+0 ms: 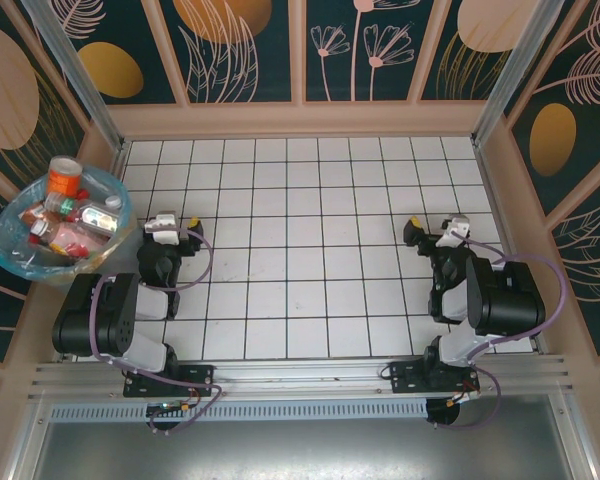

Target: Put the plastic bottles in the bin

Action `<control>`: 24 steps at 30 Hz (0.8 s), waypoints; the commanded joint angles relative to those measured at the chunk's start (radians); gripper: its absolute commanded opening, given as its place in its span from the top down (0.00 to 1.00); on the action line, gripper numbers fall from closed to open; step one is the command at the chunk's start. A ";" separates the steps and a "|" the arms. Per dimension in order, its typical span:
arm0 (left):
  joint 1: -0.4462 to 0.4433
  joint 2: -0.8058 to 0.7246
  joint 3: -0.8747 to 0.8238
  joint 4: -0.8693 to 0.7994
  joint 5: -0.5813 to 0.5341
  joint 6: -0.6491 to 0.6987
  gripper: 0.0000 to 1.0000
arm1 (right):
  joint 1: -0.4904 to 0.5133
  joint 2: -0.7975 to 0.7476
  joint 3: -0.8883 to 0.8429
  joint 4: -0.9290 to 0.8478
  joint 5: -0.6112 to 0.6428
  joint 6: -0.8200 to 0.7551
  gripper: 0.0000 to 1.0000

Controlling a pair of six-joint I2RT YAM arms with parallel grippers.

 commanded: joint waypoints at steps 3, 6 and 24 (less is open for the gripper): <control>0.012 0.007 0.031 0.003 -0.089 -0.050 0.01 | 0.064 -0.017 0.044 -0.093 0.181 -0.015 0.01; 0.012 0.007 0.031 0.001 -0.088 -0.050 0.02 | 0.072 -0.017 0.043 -0.089 0.221 -0.013 0.01; 0.012 0.010 0.034 -0.003 -0.091 -0.049 0.01 | 0.089 -0.016 0.028 -0.059 0.295 -0.010 0.01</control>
